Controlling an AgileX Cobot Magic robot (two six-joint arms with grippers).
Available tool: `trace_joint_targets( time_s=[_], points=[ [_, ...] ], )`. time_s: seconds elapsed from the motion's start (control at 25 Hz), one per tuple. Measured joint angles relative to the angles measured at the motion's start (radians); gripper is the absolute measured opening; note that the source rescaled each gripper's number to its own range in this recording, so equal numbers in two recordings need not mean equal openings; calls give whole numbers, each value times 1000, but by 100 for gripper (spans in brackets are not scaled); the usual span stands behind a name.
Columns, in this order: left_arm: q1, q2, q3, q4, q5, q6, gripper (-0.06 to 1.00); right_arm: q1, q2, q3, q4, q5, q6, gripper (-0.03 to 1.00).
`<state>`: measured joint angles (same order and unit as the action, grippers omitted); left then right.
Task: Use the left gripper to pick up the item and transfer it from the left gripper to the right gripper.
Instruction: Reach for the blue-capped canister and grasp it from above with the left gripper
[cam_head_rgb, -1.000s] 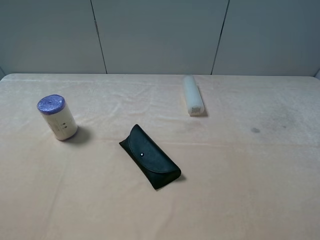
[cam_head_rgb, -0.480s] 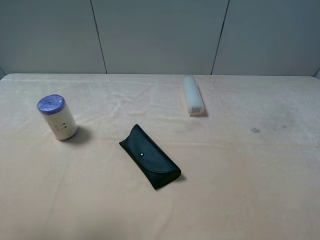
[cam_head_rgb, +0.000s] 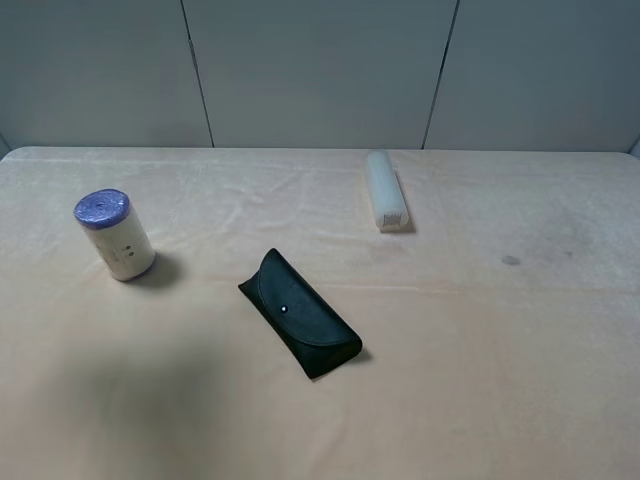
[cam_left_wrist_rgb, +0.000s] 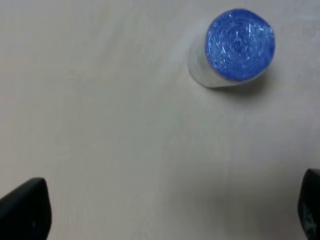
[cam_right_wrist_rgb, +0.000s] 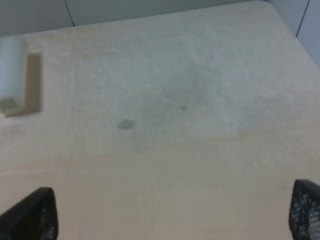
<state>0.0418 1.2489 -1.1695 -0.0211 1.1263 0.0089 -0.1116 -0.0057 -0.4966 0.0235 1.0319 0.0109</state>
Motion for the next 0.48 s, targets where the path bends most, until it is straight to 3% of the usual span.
trace_joint_targets(
  time_s=[0.2,0.48],
  points=[
    [-97,149,-5,54,-33,-9,98,0,0,0,0,0,0,100],
    [-188,314,-6,60,-123,-14,98,0,0,0,0,-1,0,100]
  ],
)
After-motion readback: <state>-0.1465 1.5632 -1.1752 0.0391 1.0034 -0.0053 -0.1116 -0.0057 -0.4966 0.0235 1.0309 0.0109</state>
